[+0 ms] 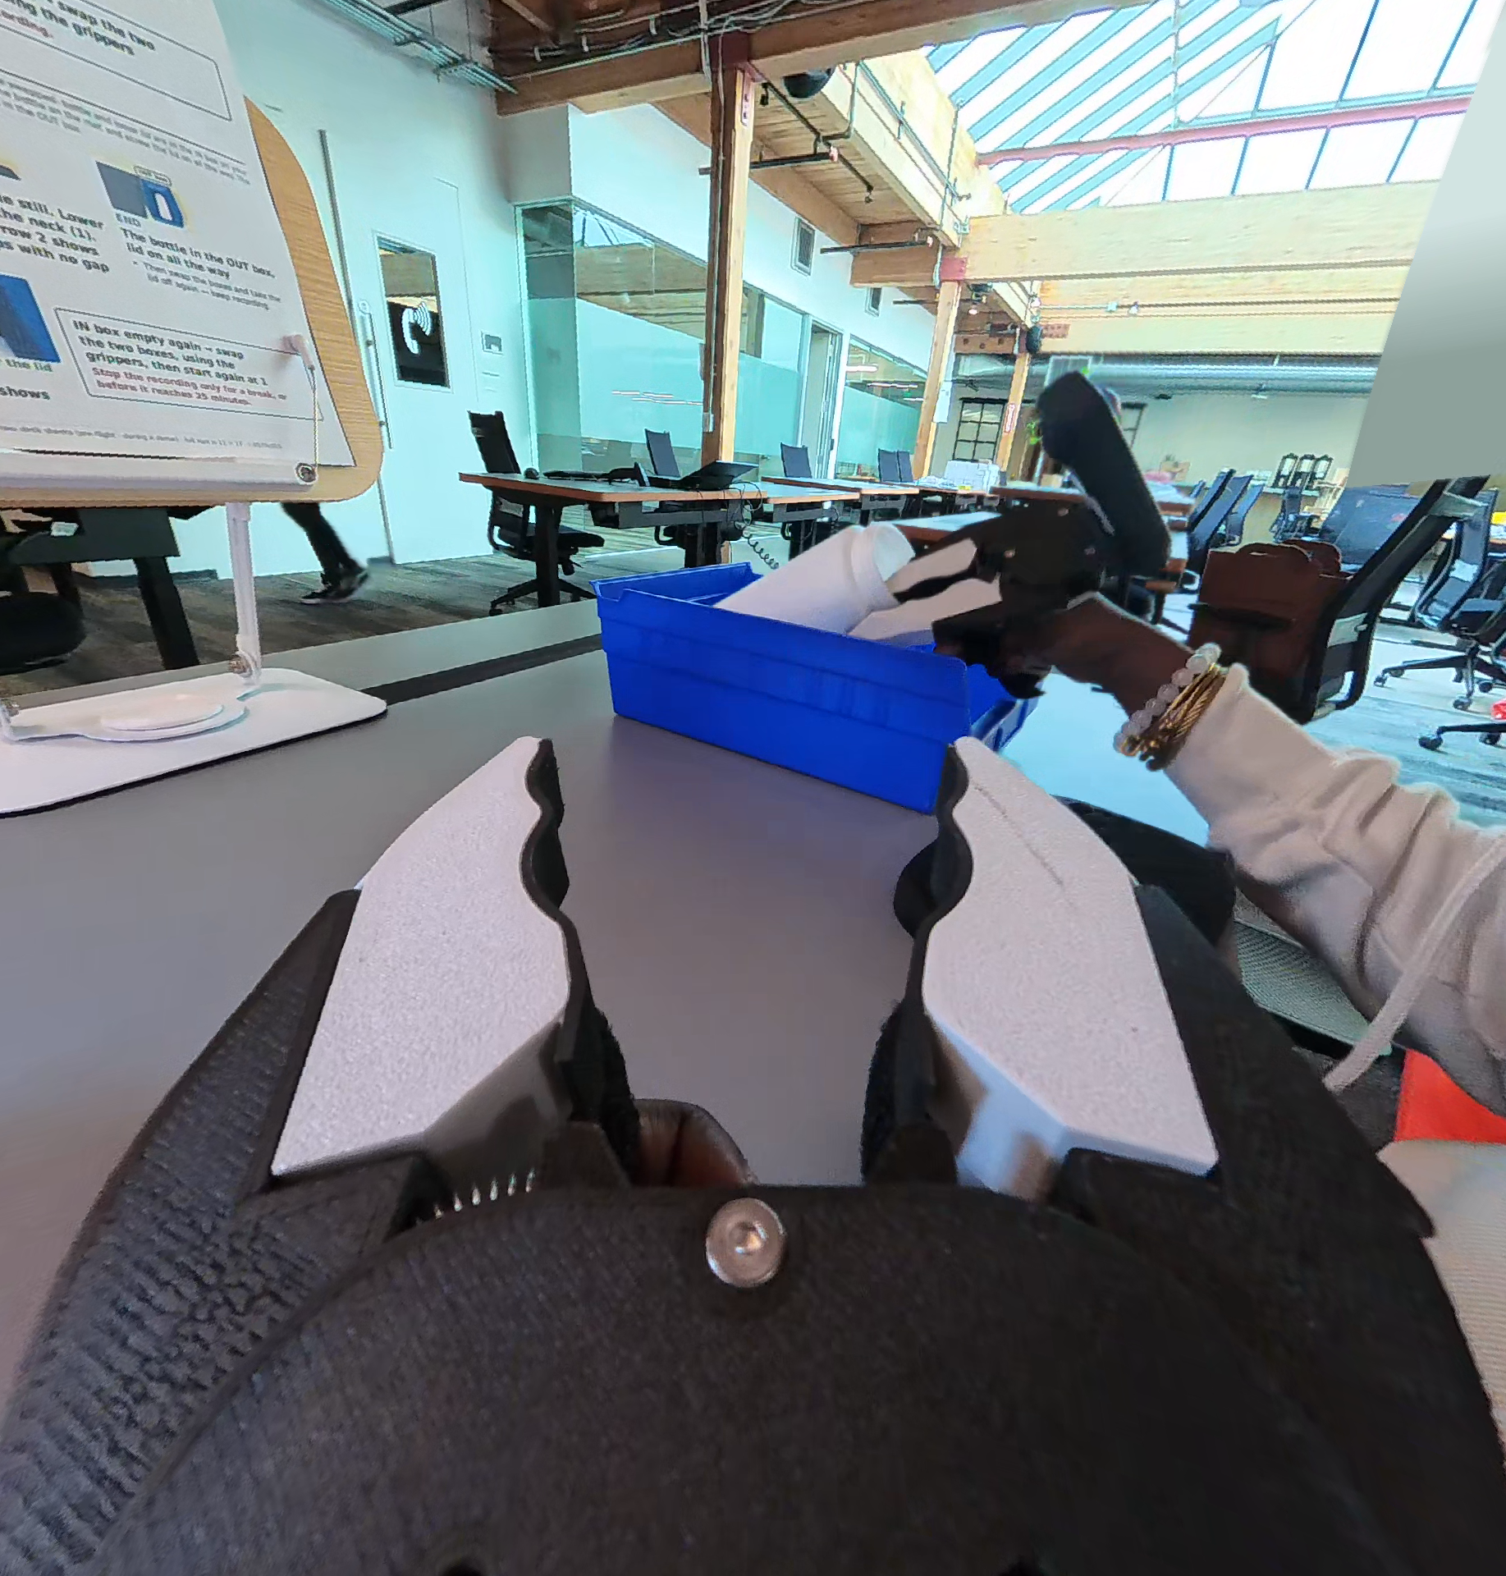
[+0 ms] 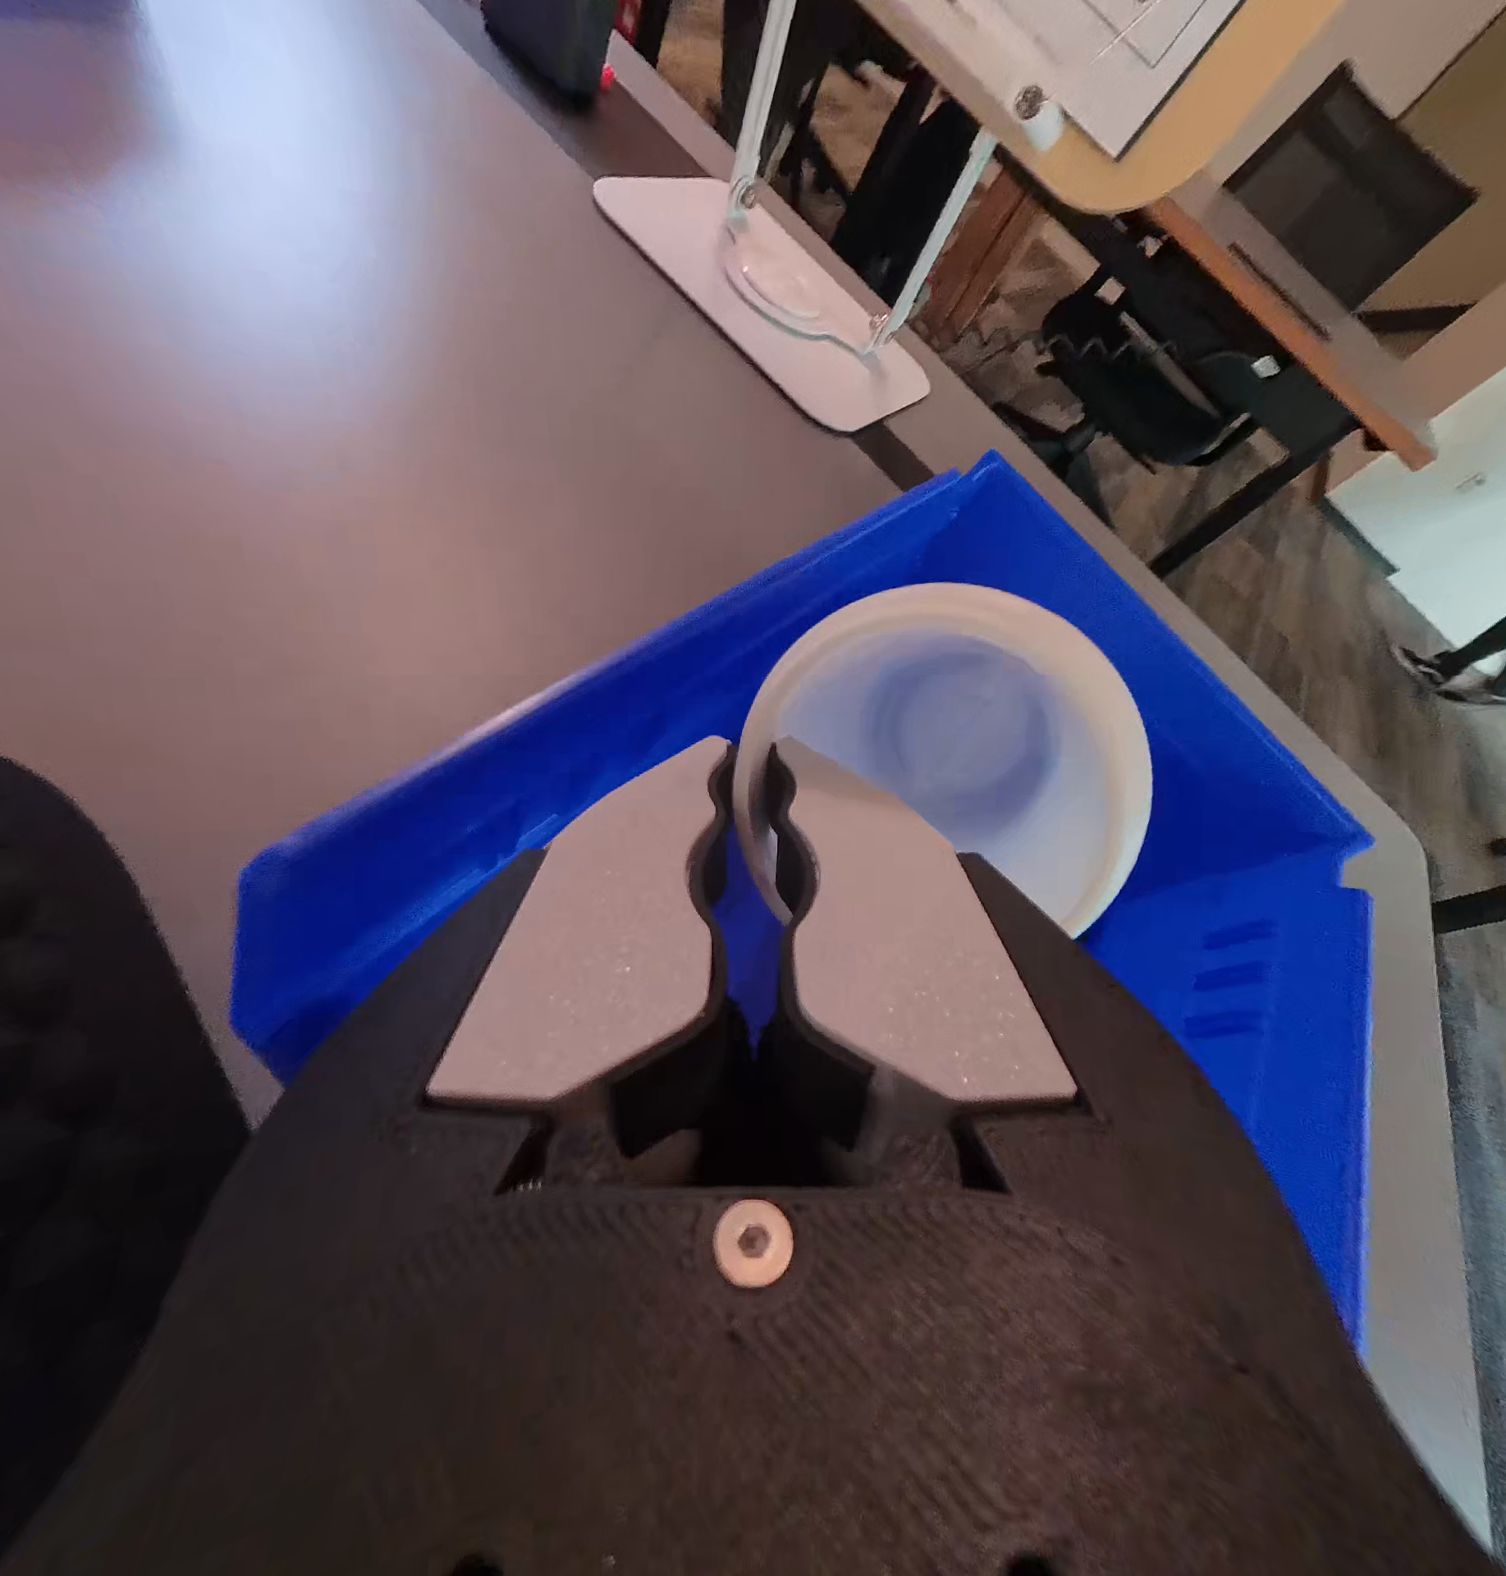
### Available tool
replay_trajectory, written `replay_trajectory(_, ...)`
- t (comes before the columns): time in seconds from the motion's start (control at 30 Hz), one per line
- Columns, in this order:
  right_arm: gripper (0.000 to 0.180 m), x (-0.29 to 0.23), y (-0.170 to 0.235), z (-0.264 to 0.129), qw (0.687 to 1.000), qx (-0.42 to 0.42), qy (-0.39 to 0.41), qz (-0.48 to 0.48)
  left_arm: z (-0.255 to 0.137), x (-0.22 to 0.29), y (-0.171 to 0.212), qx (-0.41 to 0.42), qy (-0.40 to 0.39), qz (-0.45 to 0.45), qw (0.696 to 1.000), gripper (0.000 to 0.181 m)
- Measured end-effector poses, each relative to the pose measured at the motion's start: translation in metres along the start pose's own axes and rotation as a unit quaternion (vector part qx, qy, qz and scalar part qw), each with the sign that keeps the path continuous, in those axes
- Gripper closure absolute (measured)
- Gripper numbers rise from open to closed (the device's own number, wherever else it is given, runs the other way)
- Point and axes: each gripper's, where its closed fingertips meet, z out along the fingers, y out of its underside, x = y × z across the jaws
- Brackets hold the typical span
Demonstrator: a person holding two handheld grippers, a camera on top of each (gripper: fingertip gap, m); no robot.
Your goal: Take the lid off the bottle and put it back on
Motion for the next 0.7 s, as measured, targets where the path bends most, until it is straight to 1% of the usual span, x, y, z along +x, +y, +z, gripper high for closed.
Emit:
replay_trajectory(0.07, 0.173, -0.002, 0.009, 0.004, 1.0, 0.0, 0.009, 0.005, 0.0, 0.0, 0.0, -0.002, -0.001, 0.004, 1.0, 0.096)
replay_trajectory(0.13, 0.168, -0.005, 0.02, 0.004, 0.999, -0.036, 0.007, 0.027, 0.001, 0.0, 0.001, -0.003, -0.002, 0.007, 1.0, 0.097)
replay_trajectory(0.23, 0.16, -0.022, 0.033, 0.002, 0.991, -0.091, -0.04, 0.086, 0.001, 0.0, 0.0, -0.002, -0.004, 0.012, 1.0, 0.097)
replay_trajectory(0.37, 0.156, -0.03, 0.05, -0.004, 0.981, -0.154, -0.051, 0.102, -0.001, -0.001, -0.002, -0.008, -0.019, 0.028, 0.999, 0.097)
replay_trajectory(0.43, 0.146, -0.028, 0.051, -0.014, 0.979, -0.17, -0.039, 0.109, -0.008, -0.003, -0.007, -0.015, -0.044, 0.052, 0.998, 0.097)
replay_trajectory(0.47, 0.144, -0.027, 0.047, -0.02, 0.979, -0.166, -0.033, 0.111, -0.012, -0.005, -0.01, -0.019, -0.062, 0.064, 0.996, 0.096)
replay_trajectory(0.5, 0.137, -0.026, 0.043, -0.027, 0.981, -0.157, -0.025, 0.114, -0.019, -0.009, -0.013, -0.025, -0.087, 0.077, 0.993, 0.096)
replay_trajectory(0.57, 0.13, -0.02, 0.031, -0.042, 0.983, -0.125, 0.007, 0.131, -0.037, -0.025, -0.019, -0.036, -0.165, 0.101, 0.98, 0.096)
replay_trajectory(0.63, 0.119, -0.019, 0.013, -0.056, 0.983, -0.065, 0.027, 0.169, -0.064, -0.048, -0.025, -0.047, -0.264, 0.13, 0.955, 0.096)
replay_trajectory(0.7, 0.108, -0.025, -0.008, -0.065, 0.978, -0.002, 0.015, 0.207, -0.092, -0.067, -0.03, -0.062, -0.343, 0.157, 0.924, 0.096)
